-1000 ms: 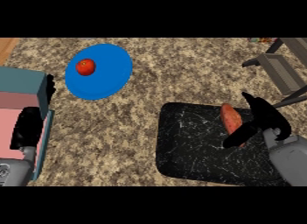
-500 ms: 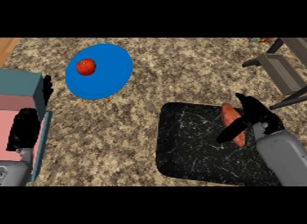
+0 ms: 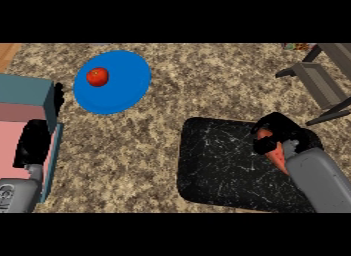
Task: Pick the sweet potato from the tray and place it in the tiered basket
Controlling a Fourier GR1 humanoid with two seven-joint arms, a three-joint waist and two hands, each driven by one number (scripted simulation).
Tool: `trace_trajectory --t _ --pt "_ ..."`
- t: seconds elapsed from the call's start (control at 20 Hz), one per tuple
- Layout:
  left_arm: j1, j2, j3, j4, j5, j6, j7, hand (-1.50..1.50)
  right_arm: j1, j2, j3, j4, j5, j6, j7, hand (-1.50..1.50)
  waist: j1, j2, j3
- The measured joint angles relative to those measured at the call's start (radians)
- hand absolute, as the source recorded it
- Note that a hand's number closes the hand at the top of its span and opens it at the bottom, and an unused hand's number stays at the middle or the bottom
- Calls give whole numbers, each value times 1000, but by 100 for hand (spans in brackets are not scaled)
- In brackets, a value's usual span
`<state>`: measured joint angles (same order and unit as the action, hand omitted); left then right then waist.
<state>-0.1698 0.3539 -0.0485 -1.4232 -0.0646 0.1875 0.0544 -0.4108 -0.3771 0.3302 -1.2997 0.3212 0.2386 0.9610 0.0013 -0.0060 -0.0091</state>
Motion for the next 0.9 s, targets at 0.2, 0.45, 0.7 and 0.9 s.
trace_trajectory --t 0.2,0.45,0.7,0.9 --pt "8 -9 11 -2 -9 -12 -6 0 13 21 -6 -10 37 6 -14 150 -2 -1 0" --pt "23 -14 19 -25 -26 -13 6 0 40 35 -38 -123 11 29 -14 150 -3 1 5" --pt "27 -19 17 -8 -30 -12 -2 0 -42 10 74 -336 -8 170 -91 150 -7 -5 6" --pt "30 -18 25 -14 -30 -7 4 0 -73 -6 71 -565 -68 224 -76 150 -19 -8 7"
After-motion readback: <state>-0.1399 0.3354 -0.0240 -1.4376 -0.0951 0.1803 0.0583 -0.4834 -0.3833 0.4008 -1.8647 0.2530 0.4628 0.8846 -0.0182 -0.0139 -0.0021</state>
